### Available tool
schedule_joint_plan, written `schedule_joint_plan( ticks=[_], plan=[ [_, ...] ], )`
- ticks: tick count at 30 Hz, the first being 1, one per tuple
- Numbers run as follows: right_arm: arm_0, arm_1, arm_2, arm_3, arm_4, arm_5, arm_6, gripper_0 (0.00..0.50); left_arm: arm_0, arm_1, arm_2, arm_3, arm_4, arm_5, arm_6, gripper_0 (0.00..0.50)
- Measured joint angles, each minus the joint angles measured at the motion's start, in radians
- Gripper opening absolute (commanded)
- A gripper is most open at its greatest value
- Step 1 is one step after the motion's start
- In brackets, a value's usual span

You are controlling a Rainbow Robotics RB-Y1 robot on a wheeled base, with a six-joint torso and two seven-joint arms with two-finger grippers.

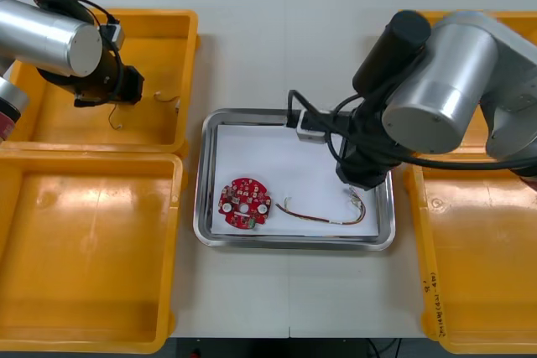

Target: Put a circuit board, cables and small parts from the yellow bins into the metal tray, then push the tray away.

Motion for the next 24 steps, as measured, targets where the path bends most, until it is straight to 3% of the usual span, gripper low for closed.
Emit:
schedule_joint_plan(
  ticks=[14,24],
  plan=[
    [0.0,0.0,-0.292,-0.014,-0.006,0.249,-0.013,0.5,0.0,-0.001,-0.004,0.052,0.019,-0.034,-0.005,0.5],
    [0.0,0.0,-0.457,-0.005,-0.003,0.263,-0.24,0.5,-0.002,-0.002,-0.004,0.086,0.06,-0.058,-0.068,0.5]
  ],
)
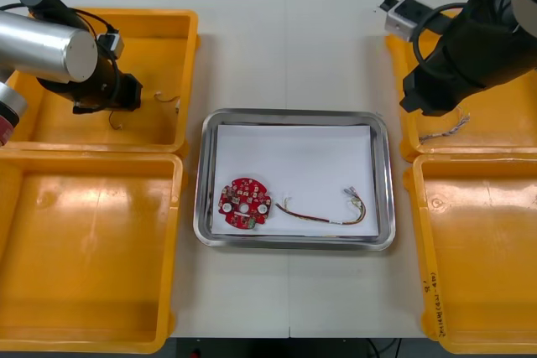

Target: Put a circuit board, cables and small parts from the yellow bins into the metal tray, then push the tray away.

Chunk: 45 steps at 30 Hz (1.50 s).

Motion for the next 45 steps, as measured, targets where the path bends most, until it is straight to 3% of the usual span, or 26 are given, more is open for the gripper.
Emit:
schedule_joint_plan(
  ticks=[9,19,27,39,40,41,42,43,45],
  plan=[
    [0.0,0.0,-0.123,0.122,0.045,0.0,-0.088,0.5,-0.003,-0.001,0.0,0.007,0.017,-0.01,-0.007,0.5],
    [0.0,0.0,-0.189,0.248,0.221,0.0,-0.088,0.5,-0.003,-0.001,0.0,0.008,0.019,-0.015,-0.007,0.5],
    [0.0,0.0,-0.228,0.359,0.247,-0.002,-0.088,0.5,-0.006,-0.001,0.0,0.017,0.025,-0.016,-0.007,0.5],
    [0.0,0.01,-0.234,0.529,0.291,-0.181,-0.088,0.5,-0.023,-0.001,0.0,0.048,0.04,-0.021,-0.033,0.5],
    [0.0,0.013,-0.234,0.544,0.296,-0.193,-0.088,0.5,-0.023,-0.001,0.0,0.049,0.041,-0.022,-0.035,0.477],
    [-0.001,0.016,-0.234,0.563,0.302,-0.207,-0.088,0.5,-0.023,-0.001,0.0,0.049,0.041,-0.022,-0.035,0.34],
    [-0.002,0.019,-0.234,0.582,0.307,-0.221,-0.088,0.5,-0.023,-0.001,0.0,0.049,0.042,-0.022,-0.035,0.118],
    [-0.004,0.023,-0.234,0.6,0.314,-0.235,-0.088,0.5,-0.023,-0.001,0.0,0.049,0.042,-0.022,-0.035,0.002],
    [-0.009,0.033,-0.234,0.643,0.334,-0.268,-0.088,0.5,-0.023,-0.001,0.0,0.05,0.042,-0.022,-0.035,0.0]
  ],
)
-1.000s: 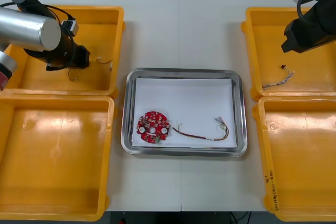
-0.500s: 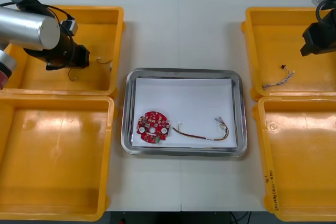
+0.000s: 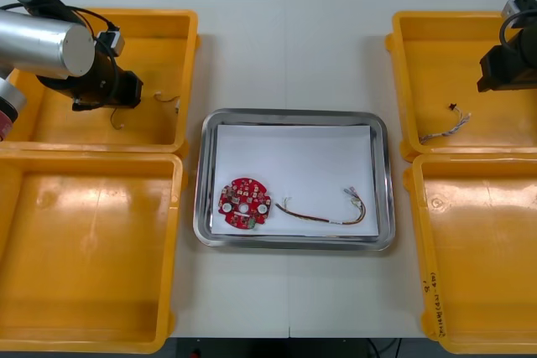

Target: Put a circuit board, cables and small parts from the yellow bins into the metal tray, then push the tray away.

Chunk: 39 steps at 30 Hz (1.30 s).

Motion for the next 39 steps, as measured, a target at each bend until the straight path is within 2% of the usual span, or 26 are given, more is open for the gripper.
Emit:
schedule_joint_plan(
  ticks=[5,13,24,31,39],
  plan=[
    [-0.015,0.024,0.0,0.106,0.015,-0.084,0.0,0.5,0.0,0.0,0.0,0.001,0.0,0.0,0.0,0.0],
    [-0.018,0.044,0.0,0.199,0.014,-0.191,-0.001,0.5,0.0,0.0,0.0,0.002,0.003,0.0,0.0,0.0],
    [-0.021,0.078,0.0,0.288,0.014,-0.263,-0.004,0.5,-0.002,0.0,0.0,0.005,0.023,0.009,-0.001,0.0],
    [-0.021,0.096,0.001,0.322,0.014,-0.279,-0.011,0.5,-0.016,0.0,0.051,-0.015,0.029,0.159,-0.011,0.0],
    [-0.021,0.099,0.021,0.322,0.015,-0.298,-0.063,0.5,-0.016,0.0,0.157,-0.08,0.019,0.29,-0.105,0.0]
  ],
)
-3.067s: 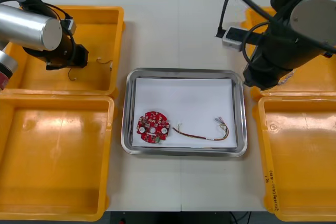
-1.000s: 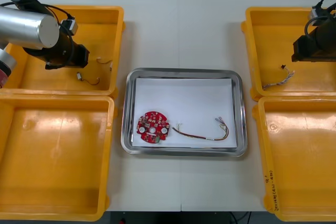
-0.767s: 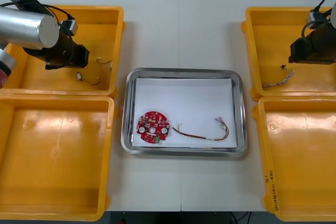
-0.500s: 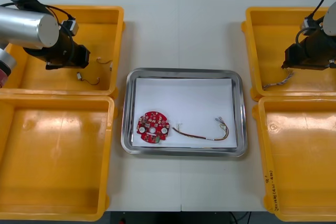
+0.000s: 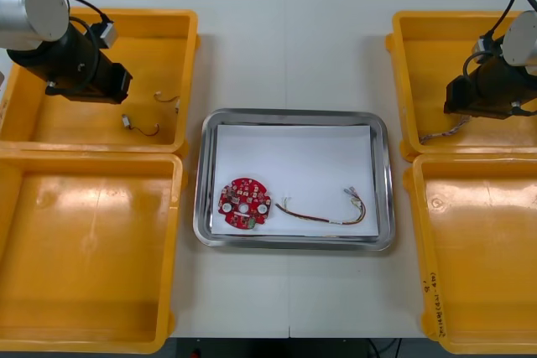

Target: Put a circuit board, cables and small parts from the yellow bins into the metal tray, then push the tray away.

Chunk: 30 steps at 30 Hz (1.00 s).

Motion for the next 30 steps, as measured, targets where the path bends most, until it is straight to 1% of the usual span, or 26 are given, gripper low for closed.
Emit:
schedule_joint_plan(
  ticks=[9,18,23,24,25,26,27,29,30],
  plan=[
    [0.001,-0.001,0.0,0.0,0.001,-0.016,0.0,0.5,0.0,0.0,0.066,-0.084,-0.041,0.154,-0.007,0.0],
    [0.012,-0.002,0.0,0.0,-0.009,-0.041,0.001,0.5,0.0,0.0,0.078,-0.095,-0.066,0.179,-0.007,0.0],
    [0.036,-0.003,0.0,0.0,-0.027,-0.07,0.001,0.5,0.0,0.0,0.09,-0.095,-0.073,0.219,-0.007,0.004],
    [0.038,-0.004,0.0,0.0,-0.03,-0.076,0.001,0.488,0.0,0.0,0.096,-0.095,-0.074,0.229,-0.006,0.041],
    [0.04,-0.006,0.0,0.0,-0.033,-0.079,0.001,0.464,0.0,0.0,0.103,-0.096,-0.075,0.239,-0.006,0.373],
    [0.041,-0.007,0.0,0.0,-0.036,-0.082,0.001,0.426,0.0,0.0,0.11,-0.096,-0.075,0.249,-0.006,0.5],
    [0.043,-0.009,0.0,0.0,-0.038,-0.086,0.001,0.386,0.0,0.0,0.117,-0.096,-0.076,0.257,-0.006,0.5],
    [0.046,-0.013,0.0,0.0,-0.044,-0.096,0.001,0.346,0.0,0.0,0.128,-0.097,-0.077,0.268,-0.006,0.5],
    [0.047,-0.014,0.0,0.0,-0.046,-0.099,0.001,0.295,0.0,0.0,0.131,-0.098,-0.077,0.273,-0.006,0.5]
  ],
)
